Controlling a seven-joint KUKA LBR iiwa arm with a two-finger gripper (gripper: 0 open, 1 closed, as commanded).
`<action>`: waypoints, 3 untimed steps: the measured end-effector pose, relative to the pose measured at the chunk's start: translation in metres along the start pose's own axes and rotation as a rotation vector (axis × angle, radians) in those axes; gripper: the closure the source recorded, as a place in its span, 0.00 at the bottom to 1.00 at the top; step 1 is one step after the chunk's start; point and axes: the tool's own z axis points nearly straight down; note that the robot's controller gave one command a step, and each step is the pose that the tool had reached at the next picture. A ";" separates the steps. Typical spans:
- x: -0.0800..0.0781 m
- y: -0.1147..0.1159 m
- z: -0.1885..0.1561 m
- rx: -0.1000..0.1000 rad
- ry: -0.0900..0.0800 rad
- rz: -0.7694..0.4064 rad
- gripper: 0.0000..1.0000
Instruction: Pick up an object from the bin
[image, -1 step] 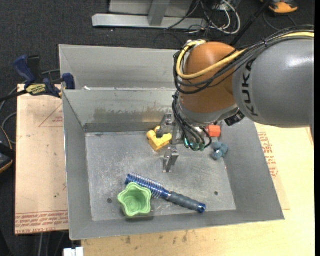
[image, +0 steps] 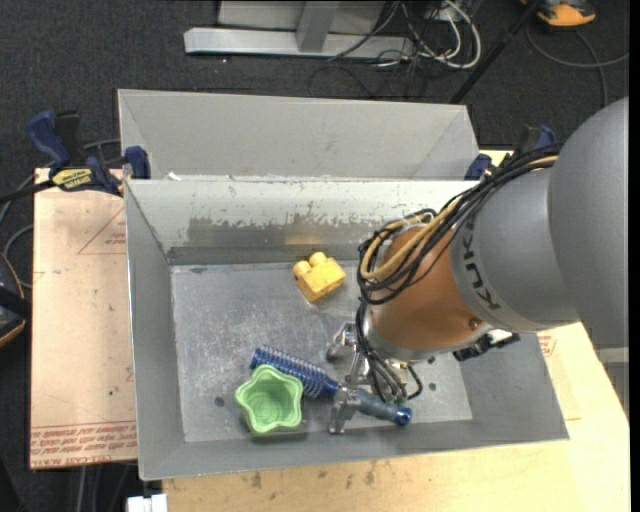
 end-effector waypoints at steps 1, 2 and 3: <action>0.013 0.022 -0.028 0.004 0.008 0.147 0.00; 0.012 0.005 -0.031 0.006 0.009 0.259 0.00; 0.010 0.012 -0.001 0.003 0.003 0.448 0.00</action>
Offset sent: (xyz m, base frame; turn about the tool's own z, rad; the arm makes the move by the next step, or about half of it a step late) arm -0.0114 0.0223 0.0275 0.1500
